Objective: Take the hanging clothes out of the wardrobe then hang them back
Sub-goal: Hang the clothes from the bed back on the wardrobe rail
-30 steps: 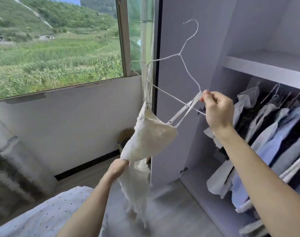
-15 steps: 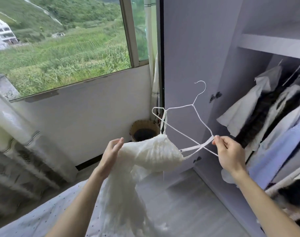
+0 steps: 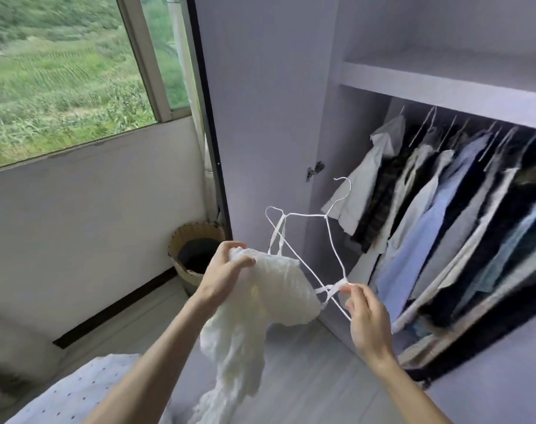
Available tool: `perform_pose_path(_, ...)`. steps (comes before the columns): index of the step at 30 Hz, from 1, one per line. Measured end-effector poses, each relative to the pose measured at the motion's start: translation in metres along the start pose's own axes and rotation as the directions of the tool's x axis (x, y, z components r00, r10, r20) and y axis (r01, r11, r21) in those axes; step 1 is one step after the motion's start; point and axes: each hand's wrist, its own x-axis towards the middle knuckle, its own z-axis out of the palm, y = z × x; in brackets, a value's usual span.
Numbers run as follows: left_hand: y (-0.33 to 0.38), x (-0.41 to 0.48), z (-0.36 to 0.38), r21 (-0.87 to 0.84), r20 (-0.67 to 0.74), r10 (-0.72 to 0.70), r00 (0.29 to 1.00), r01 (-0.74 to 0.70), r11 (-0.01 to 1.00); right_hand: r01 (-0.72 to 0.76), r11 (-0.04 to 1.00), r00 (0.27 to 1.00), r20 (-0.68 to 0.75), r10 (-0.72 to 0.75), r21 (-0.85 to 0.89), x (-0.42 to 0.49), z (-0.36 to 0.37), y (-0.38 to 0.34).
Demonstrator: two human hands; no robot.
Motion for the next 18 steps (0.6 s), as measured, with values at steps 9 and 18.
perform_pose_path(9, 0.069, 0.101, 0.067, 0.026, 0.195, 0.107, 0.975, -0.114, 0.993, 0.015, 0.993, 0.998, -0.069, -0.007, 0.116, 0.075, -0.001, -0.009)
perform_pose_path(18, 0.138, 0.234, 0.141, 0.139, 0.177, 0.238, 0.955, -0.264, 0.955, 0.072, 0.995, 0.995, -0.076, -0.067, 0.068, 0.236, 0.014, -0.042)
